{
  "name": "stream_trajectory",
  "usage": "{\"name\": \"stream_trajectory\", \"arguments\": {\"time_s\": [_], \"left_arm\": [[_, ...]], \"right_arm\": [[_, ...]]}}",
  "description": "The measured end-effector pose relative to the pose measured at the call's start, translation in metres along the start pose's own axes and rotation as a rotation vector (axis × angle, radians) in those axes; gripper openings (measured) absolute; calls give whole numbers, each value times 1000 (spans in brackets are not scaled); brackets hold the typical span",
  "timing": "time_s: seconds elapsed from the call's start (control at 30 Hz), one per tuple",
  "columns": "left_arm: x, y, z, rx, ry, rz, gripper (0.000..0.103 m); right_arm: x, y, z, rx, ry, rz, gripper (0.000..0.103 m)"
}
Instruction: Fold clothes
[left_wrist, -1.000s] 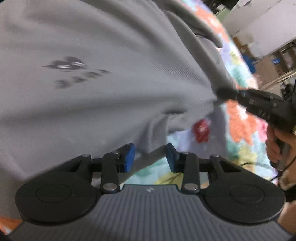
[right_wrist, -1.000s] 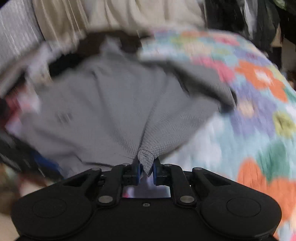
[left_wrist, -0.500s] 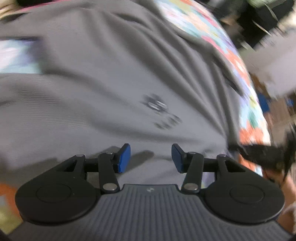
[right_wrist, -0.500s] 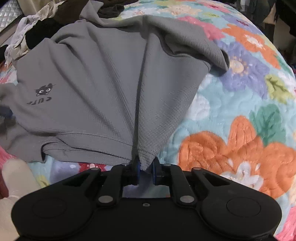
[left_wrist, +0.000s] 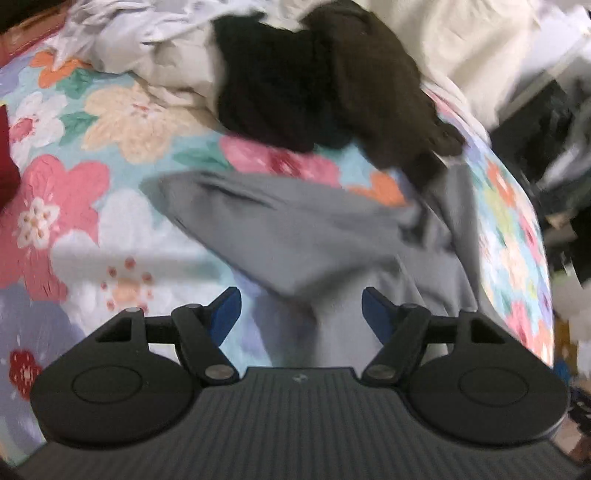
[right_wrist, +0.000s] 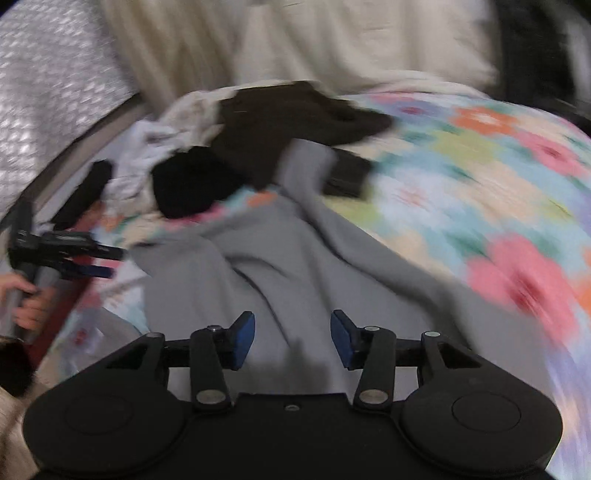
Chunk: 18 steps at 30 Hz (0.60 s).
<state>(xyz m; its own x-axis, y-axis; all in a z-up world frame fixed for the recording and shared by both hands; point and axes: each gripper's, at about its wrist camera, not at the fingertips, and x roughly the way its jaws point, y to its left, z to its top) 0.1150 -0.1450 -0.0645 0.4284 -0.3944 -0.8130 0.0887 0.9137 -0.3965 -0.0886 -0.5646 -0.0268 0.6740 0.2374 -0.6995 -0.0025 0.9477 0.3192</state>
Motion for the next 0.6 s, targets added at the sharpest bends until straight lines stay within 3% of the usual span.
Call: {"name": "stream_trajectory", "arguments": {"time_s": [0.07, 0.13, 0.2, 0.23, 0.27, 0.4, 0.5, 0.6], "left_arm": [[12, 14, 1, -22, -66, 71, 72], [17, 36, -7, -60, -160, 147, 72], [23, 68, -16, -113, -223, 218, 72], [25, 83, -19, -147, -233, 209, 72], [27, 96, -20, -189, -219, 151, 72], [34, 127, -17, -327, -199, -96, 72], [47, 120, -13, -322, -187, -193, 72], [70, 106, -10, -272, -127, -215, 73]], "right_arm": [[35, 12, 36, -48, 19, 21, 64], [78, 10, 66, -59, 70, 46, 64], [111, 11, 75, -88, 181, 87, 63], [121, 9, 76, -89, 180, 59, 63], [130, 7, 77, -91, 179, 31, 63], [147, -10, 93, 3, 132, 111, 63], [168, -17, 111, 71, 84, 107, 63], [195, -25, 130, 163, 85, 91, 64]]}}
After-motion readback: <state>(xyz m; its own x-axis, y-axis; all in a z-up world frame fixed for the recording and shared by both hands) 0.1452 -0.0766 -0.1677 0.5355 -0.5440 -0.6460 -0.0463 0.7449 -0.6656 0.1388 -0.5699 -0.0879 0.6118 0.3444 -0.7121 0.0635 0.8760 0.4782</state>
